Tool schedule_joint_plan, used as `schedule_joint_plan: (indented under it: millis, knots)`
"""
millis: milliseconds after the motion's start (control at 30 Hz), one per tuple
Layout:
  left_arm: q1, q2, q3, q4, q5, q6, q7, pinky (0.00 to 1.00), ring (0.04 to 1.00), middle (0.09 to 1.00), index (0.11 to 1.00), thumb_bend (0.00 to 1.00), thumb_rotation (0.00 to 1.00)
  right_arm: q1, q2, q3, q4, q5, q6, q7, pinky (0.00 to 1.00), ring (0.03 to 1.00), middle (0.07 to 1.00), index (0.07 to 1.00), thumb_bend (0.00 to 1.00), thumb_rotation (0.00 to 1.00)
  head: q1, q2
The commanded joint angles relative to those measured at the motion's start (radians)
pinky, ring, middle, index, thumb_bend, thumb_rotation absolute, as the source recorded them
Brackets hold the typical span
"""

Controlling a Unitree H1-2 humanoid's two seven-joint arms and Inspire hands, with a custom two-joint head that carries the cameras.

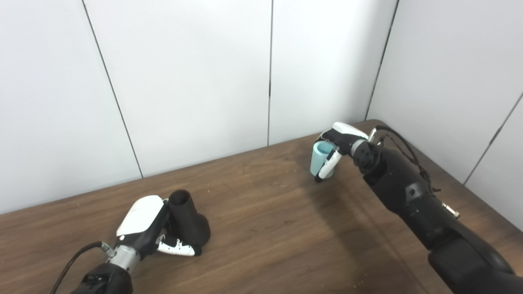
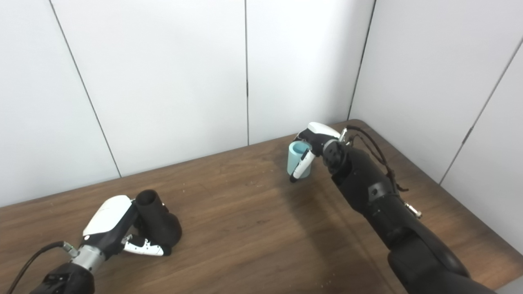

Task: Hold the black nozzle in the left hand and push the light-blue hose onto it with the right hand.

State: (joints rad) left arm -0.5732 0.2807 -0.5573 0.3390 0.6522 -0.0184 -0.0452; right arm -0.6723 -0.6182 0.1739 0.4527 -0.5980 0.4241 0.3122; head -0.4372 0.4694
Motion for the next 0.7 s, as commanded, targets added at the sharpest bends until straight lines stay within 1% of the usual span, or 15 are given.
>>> schedule_joint_plan:
  millis: [0, 33, 67, 100, 133, 167, 233, 267, 300, 333, 433, 467, 533, 600, 667]
  knots:
    - [0.105, 0.064, -0.043, 0.069, 0.059, 0.055, -0.103, 0.40, 0.416, 0.415, 0.488, 0.53, 0.00, -0.038, -0.040, 0.001, -0.032, -0.014, -0.007, -0.024, 0.65, 0.725, 0.667, 0.649, 0.80, 0.05, -0.001, 0.004]
    - [0.105, 0.065, -0.043, 0.069, 0.060, 0.054, -0.102, 0.40, 0.413, 0.412, 0.488, 0.52, 0.00, -0.035, -0.042, 0.004, -0.039, -0.016, -0.004, -0.022, 0.59, 0.661, 0.634, 0.639, 0.80, 0.04, -0.001, 0.004]
    - [0.105, 0.065, -0.043, 0.068, 0.060, 0.054, -0.101, 0.40, 0.411, 0.410, 0.488, 0.52, 0.00, -0.033, -0.044, 0.006, -0.047, -0.017, 0.000, -0.020, 0.47, 0.553, 0.560, 0.627, 0.68, 0.02, -0.001, 0.007]
    - [0.106, 0.066, -0.043, 0.067, 0.061, 0.055, -0.102, 0.42, 0.418, 0.412, 0.488, 0.52, 0.00, -0.030, -0.046, 0.006, -0.055, -0.016, 0.003, -0.019, 0.28, 0.347, 0.506, 0.547, 0.60, 0.01, -0.001, 0.007]
    - [0.106, 0.067, -0.043, 0.065, 0.060, 0.056, -0.103, 0.43, 0.426, 0.415, 0.488, 0.53, 0.00, -0.028, -0.047, 0.005, -0.061, -0.015, 0.003, -0.018, 0.22, 0.283, 0.488, 0.518, 0.57, 0.00, -0.001, 0.007]
    - [0.107, 0.067, -0.042, 0.064, 0.059, 0.056, -0.104, 0.43, 0.429, 0.417, 0.488, 0.53, 0.00, -0.026, -0.049, 0.005, -0.061, -0.013, -0.001, -0.020, 0.26, 0.321, 0.451, 0.514, 0.55, 0.00, -0.001, 0.007]
    - [0.109, 0.068, -0.042, 0.063, 0.060, 0.054, -0.102, 0.41, 0.429, 0.418, 0.488, 0.53, 0.00, -0.026, -0.051, 0.002, -0.060, -0.008, -0.012, -0.024, 0.39, 0.456, 0.496, 0.473, 0.53, 0.00, -0.002, 0.011]
    - [0.109, 0.069, -0.042, 0.063, 0.060, 0.053, -0.101, 0.41, 0.428, 0.418, 0.488, 0.53, 0.00, -0.026, -0.051, -0.001, -0.058, -0.004, -0.019, -0.029, 0.45, 0.501, 0.515, 0.457, 0.53, 0.00, -0.001, 0.012]
    - [0.110, 0.069, -0.043, 0.063, 0.060, 0.052, -0.100, 0.40, 0.426, 0.417, 0.488, 0.53, 0.00, -0.024, -0.050, -0.007, -0.059, 0.003, -0.025, -0.035, 0.48, 0.522, 0.524, 0.449, 0.53, 0.00, 0.001, 0.013]
    - [0.109, 0.068, -0.043, 0.064, 0.061, 0.052, -0.099, 0.40, 0.425, 0.417, 0.488, 0.53, 0.00, -0.022, -0.047, -0.015, -0.058, 0.012, -0.033, -0.044, 0.47, 0.519, 0.524, 0.448, 0.53, 0.00, 0.001, 0.013]
    - [0.108, 0.066, -0.045, 0.063, 0.064, 0.057, -0.101, 0.37, 0.404, 0.409, 0.488, 0.52, 0.00, -0.014, -0.039, -0.036, -0.061, 0.037, -0.056, -0.075, 0.41, 0.449, 0.515, 0.460, 0.52, 0.00, 0.001, 0.014]
    - [0.108, 0.066, -0.045, 0.062, 0.064, 0.057, -0.102, 0.36, 0.399, 0.440, 0.485, 0.53, 0.00, -0.014, -0.038, -0.041, -0.054, 0.045, -0.070, -0.086, 0.40, 0.443, 0.515, 0.462, 0.52, 0.00, 0.001, 0.015]
    - [0.108, 0.065, -0.045, 0.058, 0.063, 0.059, -0.105, 0.35, 0.394, 0.466, 0.482, 0.53, 0.00, -0.015, -0.037, -0.044, -0.045, 0.053, -0.086, -0.101, 0.39, 0.440, 0.513, 0.463, 0.52, 0.00, 0.002, 0.016]
    - [0.108, 0.064, -0.046, 0.053, 0.062, 0.062, -0.109, 0.36, 0.395, 0.420, 0.486, 0.52, 0.00, -0.015, -0.038, -0.043, -0.048, 0.054, -0.088, -0.109, 0.39, 0.439, 0.513, 0.464, 0.52, 0.00, 0.006, 0.019]
    - [0.109, 0.063, -0.047, 0.049, 0.064, 0.066, -0.111, 0.37, 0.406, 0.412, 0.488, 0.52, 0.00, -0.016, -0.038, -0.042, -0.057, 0.055, -0.083, -0.112, 0.39, 0.437, 0.509, 0.469, 0.52, 0.00, 0.009, 0.021]
